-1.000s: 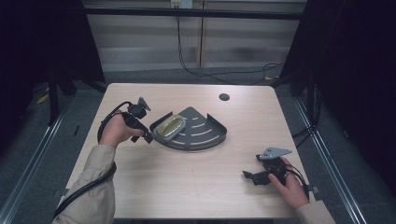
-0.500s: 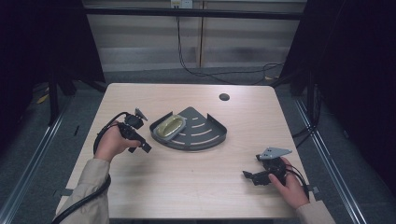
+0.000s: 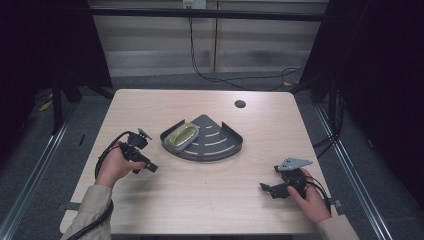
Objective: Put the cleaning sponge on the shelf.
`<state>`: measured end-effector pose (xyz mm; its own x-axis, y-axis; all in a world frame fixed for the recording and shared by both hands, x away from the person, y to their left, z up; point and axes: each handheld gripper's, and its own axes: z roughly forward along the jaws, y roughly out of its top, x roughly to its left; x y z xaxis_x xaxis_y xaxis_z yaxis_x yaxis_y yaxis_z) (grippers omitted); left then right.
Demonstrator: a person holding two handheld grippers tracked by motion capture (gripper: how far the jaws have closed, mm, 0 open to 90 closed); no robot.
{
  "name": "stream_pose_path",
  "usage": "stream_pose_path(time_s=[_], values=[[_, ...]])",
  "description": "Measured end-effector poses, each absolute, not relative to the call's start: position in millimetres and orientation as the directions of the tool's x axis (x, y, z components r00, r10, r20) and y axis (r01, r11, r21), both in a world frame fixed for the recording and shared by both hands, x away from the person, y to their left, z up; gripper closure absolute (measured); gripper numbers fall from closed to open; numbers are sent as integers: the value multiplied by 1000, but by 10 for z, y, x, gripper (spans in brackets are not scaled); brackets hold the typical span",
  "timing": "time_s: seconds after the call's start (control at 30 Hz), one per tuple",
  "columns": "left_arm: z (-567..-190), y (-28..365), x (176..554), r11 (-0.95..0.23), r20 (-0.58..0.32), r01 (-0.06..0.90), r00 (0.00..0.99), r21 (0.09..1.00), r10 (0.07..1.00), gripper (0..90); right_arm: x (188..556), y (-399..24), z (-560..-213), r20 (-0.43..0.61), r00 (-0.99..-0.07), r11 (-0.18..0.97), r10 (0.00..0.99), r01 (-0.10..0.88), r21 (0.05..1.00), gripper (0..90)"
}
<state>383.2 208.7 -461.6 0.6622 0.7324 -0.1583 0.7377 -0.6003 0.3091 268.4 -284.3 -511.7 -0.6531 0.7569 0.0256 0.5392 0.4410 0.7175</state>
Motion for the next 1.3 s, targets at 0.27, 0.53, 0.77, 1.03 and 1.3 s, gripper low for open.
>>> stream_pose_path(time_s=[0.27,0.53,0.77,1.03,1.3], values=[[-4721,2148,3769,-596,-144,724,669,348,729,187,2684,-2843,-5117,25,-653,441,757,539,718,101],[-4800,2185,3699,-596,-117,697,683,400,721,165,2683,-2843,-5117,26,-653,441,757,539,718,101],[-4844,2206,3621,-619,-60,642,715,452,697,152,2684,-2843,-5117,26,-653,441,757,539,718,101],[-4899,2222,3544,-622,-24,599,729,504,684,109,2684,-2843,-5117,26,-653,441,757,539,718,101],[-4966,2242,3468,-582,-23,584,717,566,696,49,2683,-2842,-5117,26,-653,441,757,539,718,101]])
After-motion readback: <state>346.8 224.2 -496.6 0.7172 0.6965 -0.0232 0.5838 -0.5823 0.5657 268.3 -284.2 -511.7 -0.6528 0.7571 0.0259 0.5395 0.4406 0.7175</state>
